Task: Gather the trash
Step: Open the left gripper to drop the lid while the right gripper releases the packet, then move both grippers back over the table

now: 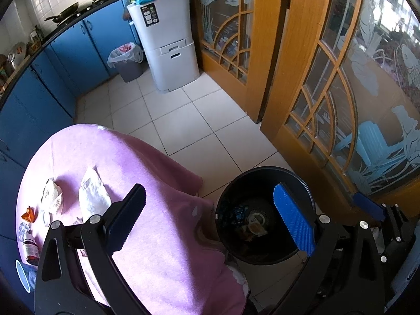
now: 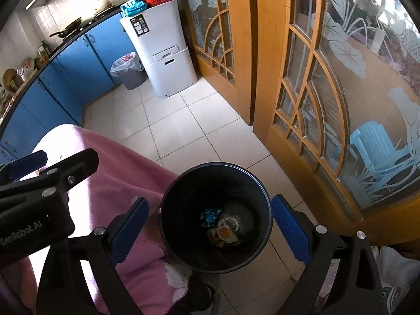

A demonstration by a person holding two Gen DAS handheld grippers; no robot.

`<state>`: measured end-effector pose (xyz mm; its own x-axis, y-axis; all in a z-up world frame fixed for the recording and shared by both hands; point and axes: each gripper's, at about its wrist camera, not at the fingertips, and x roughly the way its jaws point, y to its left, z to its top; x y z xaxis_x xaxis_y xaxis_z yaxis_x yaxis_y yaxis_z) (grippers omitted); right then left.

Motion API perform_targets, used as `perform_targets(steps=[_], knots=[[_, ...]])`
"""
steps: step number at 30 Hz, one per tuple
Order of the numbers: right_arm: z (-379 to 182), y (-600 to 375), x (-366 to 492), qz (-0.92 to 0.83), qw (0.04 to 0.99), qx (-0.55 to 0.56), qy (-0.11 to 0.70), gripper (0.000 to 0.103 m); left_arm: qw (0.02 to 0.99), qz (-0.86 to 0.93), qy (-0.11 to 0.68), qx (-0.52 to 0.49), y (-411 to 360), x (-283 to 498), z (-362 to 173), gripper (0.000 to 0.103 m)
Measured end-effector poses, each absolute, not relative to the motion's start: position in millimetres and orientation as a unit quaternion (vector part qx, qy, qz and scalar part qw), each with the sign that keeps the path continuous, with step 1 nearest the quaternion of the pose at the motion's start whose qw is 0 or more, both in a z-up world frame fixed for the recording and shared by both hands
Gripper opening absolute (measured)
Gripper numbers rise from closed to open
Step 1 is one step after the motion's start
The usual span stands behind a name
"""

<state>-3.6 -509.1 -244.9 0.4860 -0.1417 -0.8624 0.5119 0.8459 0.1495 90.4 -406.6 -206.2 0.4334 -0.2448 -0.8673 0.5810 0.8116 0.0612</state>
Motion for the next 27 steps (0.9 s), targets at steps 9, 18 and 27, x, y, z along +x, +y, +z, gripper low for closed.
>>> perform_targets(steps=[9,18,27], knots=[[-231,-480,8,-0.180,0.850,0.175,0.463,0.091,0.840,-0.232,0.466,0.153,-376,100,-194,0.096],[-212,-445,22,-0.160,0.863,0.148,0.456,0.091,0.853,-0.212,0.460,0.126,-330,107,-180,0.096],[-195,-400,40,-0.136,0.875,0.109,0.452,0.091,0.864,-0.186,0.458,0.092,-275,117,-170,0.096]])
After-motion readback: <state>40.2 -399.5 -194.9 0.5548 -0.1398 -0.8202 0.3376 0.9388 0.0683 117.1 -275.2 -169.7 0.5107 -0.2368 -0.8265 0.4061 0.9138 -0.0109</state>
